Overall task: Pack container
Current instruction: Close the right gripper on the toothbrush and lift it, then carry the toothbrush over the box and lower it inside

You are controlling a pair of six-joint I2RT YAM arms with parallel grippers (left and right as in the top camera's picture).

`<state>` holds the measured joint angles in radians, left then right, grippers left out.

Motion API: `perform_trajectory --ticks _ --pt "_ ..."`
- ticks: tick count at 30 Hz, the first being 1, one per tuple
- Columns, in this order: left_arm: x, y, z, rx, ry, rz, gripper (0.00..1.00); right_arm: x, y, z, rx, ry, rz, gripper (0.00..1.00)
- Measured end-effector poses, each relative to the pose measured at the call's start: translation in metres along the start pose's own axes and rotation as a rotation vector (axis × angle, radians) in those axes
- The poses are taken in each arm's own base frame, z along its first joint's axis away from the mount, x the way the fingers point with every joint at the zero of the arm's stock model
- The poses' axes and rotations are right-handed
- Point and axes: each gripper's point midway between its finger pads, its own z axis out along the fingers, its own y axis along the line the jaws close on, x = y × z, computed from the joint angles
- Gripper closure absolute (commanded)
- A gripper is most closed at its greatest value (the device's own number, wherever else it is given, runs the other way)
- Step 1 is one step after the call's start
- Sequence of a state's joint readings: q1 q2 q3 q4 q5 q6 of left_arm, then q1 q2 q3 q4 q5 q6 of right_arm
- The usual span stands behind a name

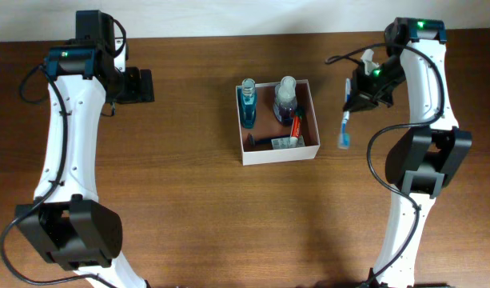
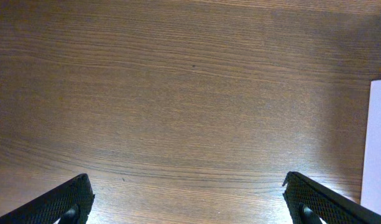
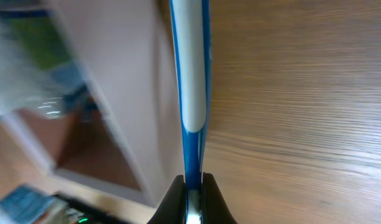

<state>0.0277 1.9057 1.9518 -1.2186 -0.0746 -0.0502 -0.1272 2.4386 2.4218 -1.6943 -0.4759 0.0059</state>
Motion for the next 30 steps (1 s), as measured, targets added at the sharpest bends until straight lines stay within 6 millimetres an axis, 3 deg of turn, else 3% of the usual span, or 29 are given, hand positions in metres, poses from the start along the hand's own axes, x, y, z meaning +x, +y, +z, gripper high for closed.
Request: perform_trajectory --ticks 8,12,18,25,28,30 --pt "0.000 0.000 0.000 0.000 0.000 0.000 0.01 0.005 0.045 0.001 -0.181 0.016 0.029 0.96" --pt "0.000 0.000 0.000 0.000 0.000 0.000 0.01 0.010 0.066 -0.012 -0.240 -0.003 0.016 0.96" --pt "0.000 0.000 0.000 0.000 0.000 0.000 0.01 0.024 0.077 -0.063 -0.205 -0.128 -0.012 0.96" --pt "0.000 0.000 0.000 0.000 0.000 0.000 0.01 0.064 0.092 -0.138 -0.097 -0.344 -0.042 0.96" --pt "0.000 0.000 0.000 0.000 0.000 0.000 0.01 0.084 0.107 -0.155 -0.062 -0.405 -0.042 0.96" --pt "0.000 0.000 0.000 0.000 0.000 0.000 0.01 0.093 0.119 -0.156 -0.050 -0.416 -0.036 0.96"
